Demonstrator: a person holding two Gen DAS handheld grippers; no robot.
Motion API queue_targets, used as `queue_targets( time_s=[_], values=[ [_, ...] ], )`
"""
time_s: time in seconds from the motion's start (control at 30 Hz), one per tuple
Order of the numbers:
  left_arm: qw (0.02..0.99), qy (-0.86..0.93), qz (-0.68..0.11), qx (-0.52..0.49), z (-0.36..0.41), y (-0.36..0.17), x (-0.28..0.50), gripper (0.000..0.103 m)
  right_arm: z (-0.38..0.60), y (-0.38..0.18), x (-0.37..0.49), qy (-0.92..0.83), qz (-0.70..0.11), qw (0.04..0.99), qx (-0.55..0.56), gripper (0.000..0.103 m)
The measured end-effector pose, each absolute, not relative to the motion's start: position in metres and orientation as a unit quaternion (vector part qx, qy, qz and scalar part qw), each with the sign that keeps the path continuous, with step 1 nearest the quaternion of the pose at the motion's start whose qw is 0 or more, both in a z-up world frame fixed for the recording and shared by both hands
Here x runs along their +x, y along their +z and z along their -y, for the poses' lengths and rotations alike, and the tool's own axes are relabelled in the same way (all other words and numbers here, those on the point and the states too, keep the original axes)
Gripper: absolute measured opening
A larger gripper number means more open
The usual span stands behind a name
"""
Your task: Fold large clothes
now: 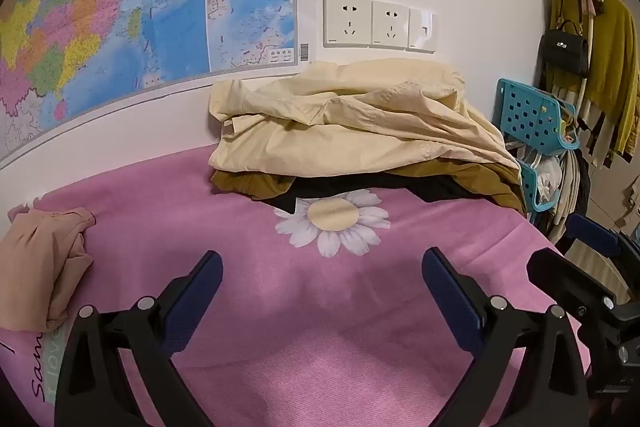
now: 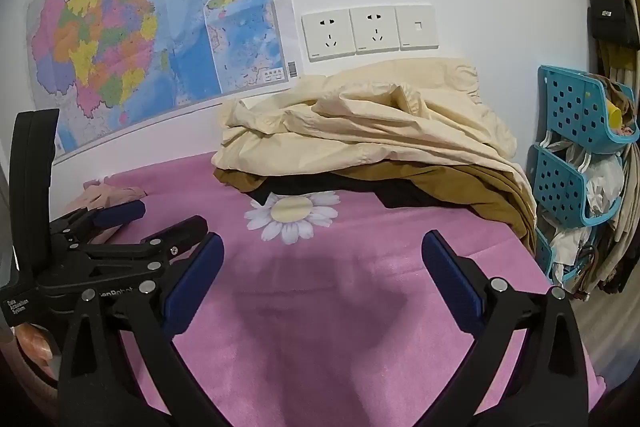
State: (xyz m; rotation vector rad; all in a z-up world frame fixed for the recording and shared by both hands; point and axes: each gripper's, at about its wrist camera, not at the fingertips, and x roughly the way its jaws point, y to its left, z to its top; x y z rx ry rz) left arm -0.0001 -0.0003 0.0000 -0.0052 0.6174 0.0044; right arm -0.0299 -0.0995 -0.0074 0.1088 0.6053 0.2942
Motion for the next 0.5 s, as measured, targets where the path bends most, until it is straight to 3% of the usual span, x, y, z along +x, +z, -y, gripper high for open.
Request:
queue_targets(
  time_s=[0.5],
  values=[
    [0.953,0.002,-0.304,-0.003,0.0018,-0.0011,-0.0028,0.096,0.1028,-0.007,-0.0311,0.144,-0.294,0.943,0.055,0.098]
  ],
)
